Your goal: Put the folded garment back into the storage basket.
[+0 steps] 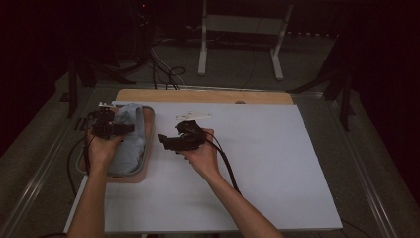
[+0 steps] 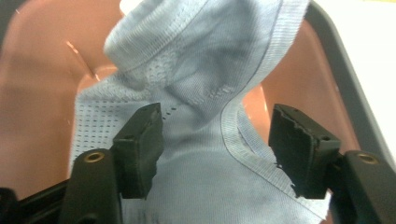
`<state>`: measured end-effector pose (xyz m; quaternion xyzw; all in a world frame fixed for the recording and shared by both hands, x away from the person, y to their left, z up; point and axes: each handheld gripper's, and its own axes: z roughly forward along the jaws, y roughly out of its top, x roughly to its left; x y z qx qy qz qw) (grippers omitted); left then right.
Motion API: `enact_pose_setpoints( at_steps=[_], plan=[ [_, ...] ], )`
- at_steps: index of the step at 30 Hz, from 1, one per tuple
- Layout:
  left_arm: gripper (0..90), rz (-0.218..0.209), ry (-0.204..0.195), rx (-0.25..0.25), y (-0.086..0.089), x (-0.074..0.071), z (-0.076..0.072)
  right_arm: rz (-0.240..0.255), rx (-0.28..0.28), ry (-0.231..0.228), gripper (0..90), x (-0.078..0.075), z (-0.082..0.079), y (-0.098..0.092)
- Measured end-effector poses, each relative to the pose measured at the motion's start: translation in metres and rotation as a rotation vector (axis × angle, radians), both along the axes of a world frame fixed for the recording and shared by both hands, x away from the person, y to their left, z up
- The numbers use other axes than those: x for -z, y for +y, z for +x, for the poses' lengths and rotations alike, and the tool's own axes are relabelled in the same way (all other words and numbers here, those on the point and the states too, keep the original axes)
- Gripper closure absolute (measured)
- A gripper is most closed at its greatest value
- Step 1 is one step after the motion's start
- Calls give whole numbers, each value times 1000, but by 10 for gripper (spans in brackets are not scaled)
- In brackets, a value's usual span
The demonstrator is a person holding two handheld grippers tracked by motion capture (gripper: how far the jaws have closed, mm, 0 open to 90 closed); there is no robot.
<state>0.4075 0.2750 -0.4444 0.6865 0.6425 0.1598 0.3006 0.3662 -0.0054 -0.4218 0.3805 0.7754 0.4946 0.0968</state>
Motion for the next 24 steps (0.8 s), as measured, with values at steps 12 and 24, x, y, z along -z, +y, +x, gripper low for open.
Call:
enact_pose_setpoints(
  at_steps=[12,24],
  plan=[
    [130,18,-79,43,-8,-14,-13,0,10,-8,173,-3,-2,-18],
    [2,18,-170,135,-28,-28,-31,9,40,-44,152,-5,-7,-54]
  ],
)
